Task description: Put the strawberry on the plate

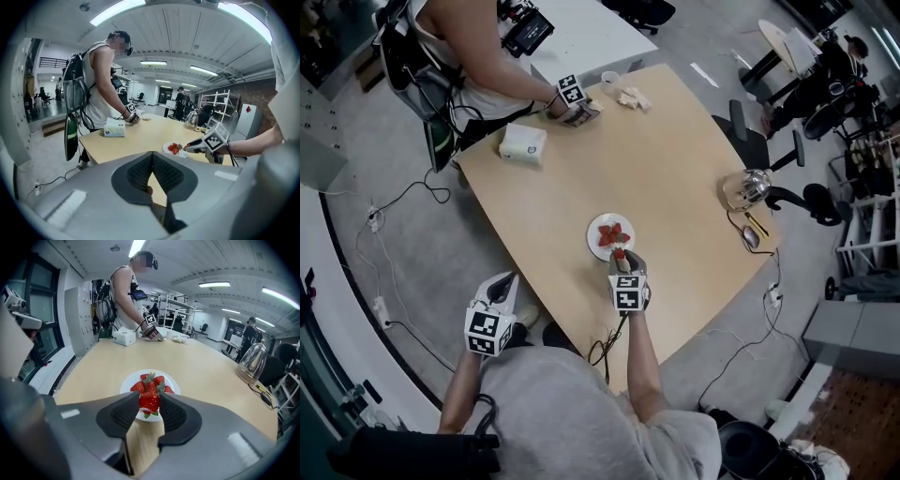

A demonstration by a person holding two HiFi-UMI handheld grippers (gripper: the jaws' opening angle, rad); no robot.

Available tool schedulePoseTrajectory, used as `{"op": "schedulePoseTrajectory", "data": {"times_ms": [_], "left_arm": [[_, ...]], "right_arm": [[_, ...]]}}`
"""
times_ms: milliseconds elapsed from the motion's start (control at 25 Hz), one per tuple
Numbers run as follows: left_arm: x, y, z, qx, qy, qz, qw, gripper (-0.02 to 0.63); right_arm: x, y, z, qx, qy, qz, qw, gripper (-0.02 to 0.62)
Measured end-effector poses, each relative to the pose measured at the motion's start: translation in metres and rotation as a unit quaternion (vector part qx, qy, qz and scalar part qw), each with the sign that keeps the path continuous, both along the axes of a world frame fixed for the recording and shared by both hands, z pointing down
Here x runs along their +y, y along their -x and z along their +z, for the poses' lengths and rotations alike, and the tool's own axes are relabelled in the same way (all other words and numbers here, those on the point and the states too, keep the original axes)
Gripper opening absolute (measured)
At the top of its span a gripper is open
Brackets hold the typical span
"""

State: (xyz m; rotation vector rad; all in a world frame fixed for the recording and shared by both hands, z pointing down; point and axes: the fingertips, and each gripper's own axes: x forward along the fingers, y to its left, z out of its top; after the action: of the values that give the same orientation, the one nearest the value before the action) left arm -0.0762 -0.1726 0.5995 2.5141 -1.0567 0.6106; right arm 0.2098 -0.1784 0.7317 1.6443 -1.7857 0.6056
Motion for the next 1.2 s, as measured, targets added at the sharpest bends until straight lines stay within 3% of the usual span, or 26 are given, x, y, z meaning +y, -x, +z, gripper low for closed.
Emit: {"op": "schedulePoseTrajectory", "data": {"times_ms": [640,1200], "left_arm": [[-0.012,-0.004,0.001,-0.013,0.01,-0.031,0.9994,0.02],[-0.014,-0.011,0.001,-0.024,0.014,-0.018,0.9995,0.02]], "right_arm": [[-0.019,-0.004,0.029,-0.011,0.026,-0.022,0.999,0.141],[-0.02,-0.003,0.038,-0.021,0.03,-0.015,0.999,0.141]]}}
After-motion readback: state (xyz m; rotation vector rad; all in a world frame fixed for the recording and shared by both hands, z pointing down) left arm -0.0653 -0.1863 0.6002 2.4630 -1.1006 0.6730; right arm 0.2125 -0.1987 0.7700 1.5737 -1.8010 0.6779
